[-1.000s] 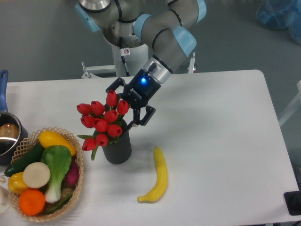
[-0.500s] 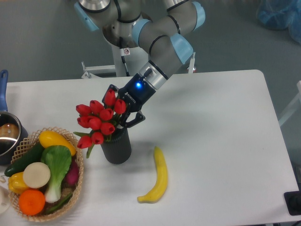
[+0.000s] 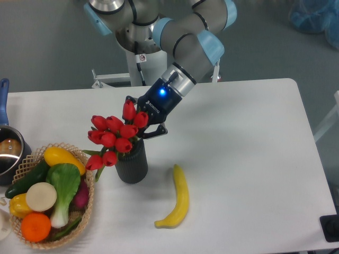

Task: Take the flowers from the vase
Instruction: 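Lift the gripped tulips straight up out of the black vase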

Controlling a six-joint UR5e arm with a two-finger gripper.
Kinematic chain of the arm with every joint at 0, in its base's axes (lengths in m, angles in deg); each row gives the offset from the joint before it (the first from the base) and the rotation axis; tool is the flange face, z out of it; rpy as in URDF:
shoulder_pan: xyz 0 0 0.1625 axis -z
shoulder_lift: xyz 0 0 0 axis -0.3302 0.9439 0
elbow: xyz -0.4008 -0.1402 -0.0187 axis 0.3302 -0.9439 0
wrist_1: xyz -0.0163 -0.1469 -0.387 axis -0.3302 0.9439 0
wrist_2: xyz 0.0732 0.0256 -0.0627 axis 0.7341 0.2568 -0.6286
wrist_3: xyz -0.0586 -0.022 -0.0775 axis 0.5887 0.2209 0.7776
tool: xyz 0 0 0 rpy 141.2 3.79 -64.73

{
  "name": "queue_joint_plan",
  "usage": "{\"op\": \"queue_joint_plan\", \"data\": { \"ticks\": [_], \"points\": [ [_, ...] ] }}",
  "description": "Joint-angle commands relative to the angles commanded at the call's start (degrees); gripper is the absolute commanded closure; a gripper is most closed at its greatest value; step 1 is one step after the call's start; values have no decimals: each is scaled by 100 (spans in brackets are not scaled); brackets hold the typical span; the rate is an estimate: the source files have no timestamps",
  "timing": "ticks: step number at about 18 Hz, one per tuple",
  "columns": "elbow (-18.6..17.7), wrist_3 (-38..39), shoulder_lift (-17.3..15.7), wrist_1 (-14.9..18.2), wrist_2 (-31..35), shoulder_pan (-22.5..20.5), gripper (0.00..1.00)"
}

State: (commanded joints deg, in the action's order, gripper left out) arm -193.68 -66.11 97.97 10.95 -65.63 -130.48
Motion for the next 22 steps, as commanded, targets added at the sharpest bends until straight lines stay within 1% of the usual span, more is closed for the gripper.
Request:
{"op": "queue_joint_plan", "data": {
  "ticks": [4, 8, 11, 13, 15, 17, 22],
  "points": [
    [0, 307, -263, 0, -124, -26, 94],
    [44, 633, -536, 9, -519, -132, 94],
    [158, 862, -563, 9, -555, -211, 94],
    [298, 906, -537, 9, -799, -333, 94],
    [517, 1072, -484, 18, -1081, -413, 94],
    [755, 1257, -440, 18, -1117, -439, 94],
    [967, 1600, -440, 18, -1178, -554, 94]
  ]
}}
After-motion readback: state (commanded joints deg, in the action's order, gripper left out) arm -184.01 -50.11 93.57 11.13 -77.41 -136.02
